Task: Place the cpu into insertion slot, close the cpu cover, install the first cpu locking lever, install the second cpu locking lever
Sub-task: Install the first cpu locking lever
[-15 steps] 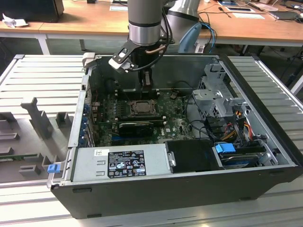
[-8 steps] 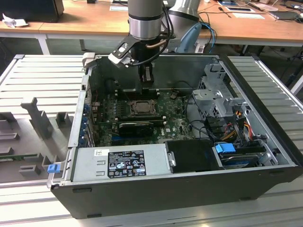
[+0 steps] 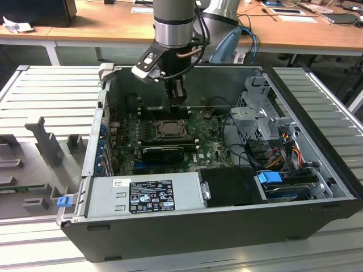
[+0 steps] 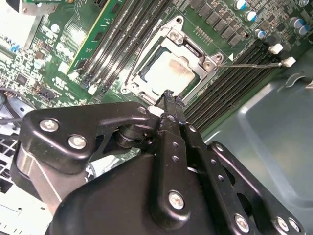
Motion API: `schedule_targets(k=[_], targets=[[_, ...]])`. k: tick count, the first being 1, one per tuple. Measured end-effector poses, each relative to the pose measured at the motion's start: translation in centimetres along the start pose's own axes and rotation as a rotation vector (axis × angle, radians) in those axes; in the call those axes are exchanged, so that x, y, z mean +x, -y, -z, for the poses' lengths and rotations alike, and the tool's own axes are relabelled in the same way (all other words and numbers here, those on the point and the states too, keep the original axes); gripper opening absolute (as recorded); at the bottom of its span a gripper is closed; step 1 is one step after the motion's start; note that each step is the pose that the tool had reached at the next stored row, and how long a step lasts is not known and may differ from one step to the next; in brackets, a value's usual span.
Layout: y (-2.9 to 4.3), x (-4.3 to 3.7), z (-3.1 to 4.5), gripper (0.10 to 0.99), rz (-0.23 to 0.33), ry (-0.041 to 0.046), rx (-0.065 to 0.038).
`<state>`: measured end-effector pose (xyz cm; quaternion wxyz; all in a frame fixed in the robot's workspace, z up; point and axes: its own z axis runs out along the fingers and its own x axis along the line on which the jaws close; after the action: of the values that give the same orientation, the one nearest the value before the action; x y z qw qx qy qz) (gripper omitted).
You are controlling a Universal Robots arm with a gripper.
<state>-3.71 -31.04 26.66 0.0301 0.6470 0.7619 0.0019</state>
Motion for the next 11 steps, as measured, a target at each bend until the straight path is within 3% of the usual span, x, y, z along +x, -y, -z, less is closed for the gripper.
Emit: schedule_targets(k=[5,11], targets=[[0.0,0.0,0.0,0.106,0.028,-0.0011,-0.001],[0.0,0.0,0.0,0.106,0.108,-0.0045,-0.005]])
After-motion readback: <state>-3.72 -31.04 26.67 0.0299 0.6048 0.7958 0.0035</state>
